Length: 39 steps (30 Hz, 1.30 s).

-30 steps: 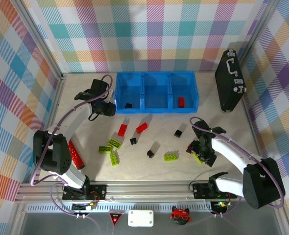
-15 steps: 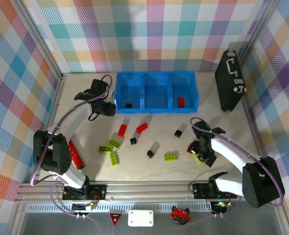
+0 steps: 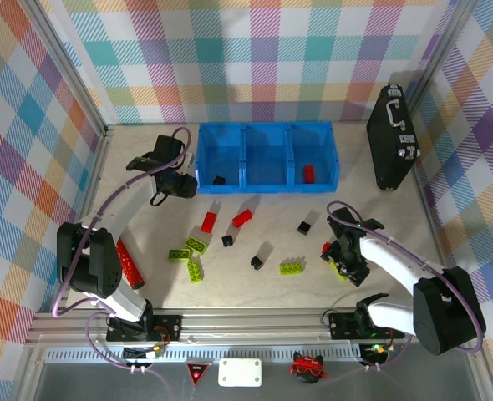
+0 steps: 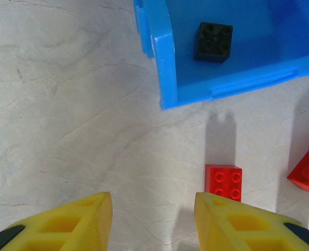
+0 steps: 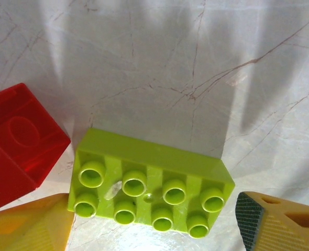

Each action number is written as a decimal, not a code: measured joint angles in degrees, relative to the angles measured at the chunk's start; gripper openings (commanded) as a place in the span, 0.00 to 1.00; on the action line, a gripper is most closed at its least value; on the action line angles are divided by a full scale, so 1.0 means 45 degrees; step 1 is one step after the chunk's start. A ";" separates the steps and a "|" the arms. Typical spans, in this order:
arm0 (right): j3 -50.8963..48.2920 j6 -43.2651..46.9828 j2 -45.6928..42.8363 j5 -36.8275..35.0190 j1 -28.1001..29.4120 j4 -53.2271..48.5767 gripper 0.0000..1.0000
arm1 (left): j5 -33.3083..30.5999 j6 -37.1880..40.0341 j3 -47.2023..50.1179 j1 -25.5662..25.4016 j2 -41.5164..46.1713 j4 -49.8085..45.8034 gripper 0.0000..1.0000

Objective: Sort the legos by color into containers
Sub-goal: Pick up the lego from the bottom-right of the table.

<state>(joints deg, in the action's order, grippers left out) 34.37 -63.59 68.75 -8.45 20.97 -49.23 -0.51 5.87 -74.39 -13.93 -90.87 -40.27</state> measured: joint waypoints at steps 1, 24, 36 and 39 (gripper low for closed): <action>0.0000 -0.0141 -0.0005 0.0005 0.0000 -0.0005 0.78 | 0.0000 0.0000 0.0000 0.0000 0.0000 0.0000 0.45; -0.0199 -0.2234 -0.0063 0.0170 -0.0510 0.0029 0.69 | 0.0010 0.0000 0.0000 0.0083 0.0000 0.0000 0.45; -0.0194 -0.1991 -0.0699 0.0068 -0.0505 -0.0461 0.62 | 0.0010 0.0000 0.0000 0.0087 0.0000 0.0000 0.45; -0.0136 -0.1637 -0.1195 -0.0015 -0.0505 -0.0928 0.60 | 0.0010 0.0000 0.0000 0.0121 0.0000 -0.0005 0.45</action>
<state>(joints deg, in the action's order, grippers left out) 33.76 -70.96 63.37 -8.51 18.70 -53.41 -0.47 5.87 -74.39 -13.39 -90.87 -40.29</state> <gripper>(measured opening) 0.638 0.453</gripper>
